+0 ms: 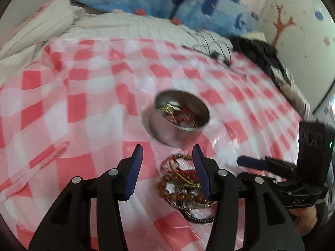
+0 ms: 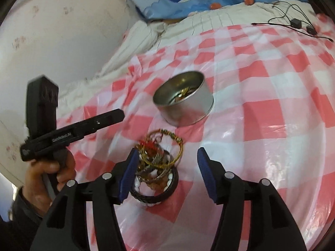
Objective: Organize jewelry
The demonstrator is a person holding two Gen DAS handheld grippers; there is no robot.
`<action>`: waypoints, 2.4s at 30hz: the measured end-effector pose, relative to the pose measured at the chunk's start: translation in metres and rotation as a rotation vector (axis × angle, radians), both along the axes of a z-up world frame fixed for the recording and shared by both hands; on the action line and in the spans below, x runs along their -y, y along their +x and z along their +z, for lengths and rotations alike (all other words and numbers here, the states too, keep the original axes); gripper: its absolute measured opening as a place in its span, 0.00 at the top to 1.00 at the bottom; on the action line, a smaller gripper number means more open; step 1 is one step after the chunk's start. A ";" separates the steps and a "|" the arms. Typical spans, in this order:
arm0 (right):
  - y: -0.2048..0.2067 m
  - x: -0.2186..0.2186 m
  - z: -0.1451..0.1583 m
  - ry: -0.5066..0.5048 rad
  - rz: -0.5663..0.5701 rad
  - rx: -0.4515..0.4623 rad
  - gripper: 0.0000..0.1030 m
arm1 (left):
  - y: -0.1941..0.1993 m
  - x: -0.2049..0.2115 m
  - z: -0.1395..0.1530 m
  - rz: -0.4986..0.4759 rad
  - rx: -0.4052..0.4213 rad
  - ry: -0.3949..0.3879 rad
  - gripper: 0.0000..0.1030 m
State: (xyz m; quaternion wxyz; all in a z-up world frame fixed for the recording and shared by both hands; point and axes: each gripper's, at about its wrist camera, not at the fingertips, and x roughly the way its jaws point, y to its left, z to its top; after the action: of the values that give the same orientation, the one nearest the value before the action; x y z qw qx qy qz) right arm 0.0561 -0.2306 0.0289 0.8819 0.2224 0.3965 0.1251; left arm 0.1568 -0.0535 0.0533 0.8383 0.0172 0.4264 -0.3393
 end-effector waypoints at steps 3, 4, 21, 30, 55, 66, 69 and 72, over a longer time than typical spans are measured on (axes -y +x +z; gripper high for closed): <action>0.000 0.003 -0.004 0.004 -0.016 -0.011 0.43 | -0.001 0.014 -0.009 -0.032 -0.002 0.053 0.55; -0.001 0.005 -0.004 0.004 -0.025 -0.011 0.42 | -0.002 0.019 -0.011 -0.045 0.002 0.068 0.55; -0.003 0.030 -0.001 0.094 -0.099 0.007 0.33 | 0.000 0.045 -0.032 -0.108 -0.010 0.171 0.97; -0.002 0.031 -0.008 0.084 -0.099 -0.030 0.33 | 0.009 0.017 -0.003 -0.098 -0.075 -0.097 0.98; 0.044 -0.057 -0.016 -0.206 0.171 0.008 0.70 | 0.028 -0.021 0.019 0.073 -0.003 -0.162 0.97; 0.032 -0.017 -0.004 0.031 0.072 0.065 0.94 | 0.026 -0.020 0.016 0.069 -0.002 -0.144 0.97; 0.026 -0.004 0.002 0.088 0.044 0.086 0.94 | 0.026 -0.019 0.015 0.066 -0.003 -0.137 0.97; 0.028 -0.001 0.000 0.086 0.048 0.059 0.94 | 0.025 -0.018 0.014 0.067 -0.004 -0.133 0.97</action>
State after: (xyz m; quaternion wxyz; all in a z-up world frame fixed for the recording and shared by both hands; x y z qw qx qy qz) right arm 0.0837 -0.2293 0.0287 0.8795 0.2469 0.3698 0.1696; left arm 0.1819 -0.0352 0.0676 0.8476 -0.0534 0.4048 -0.3388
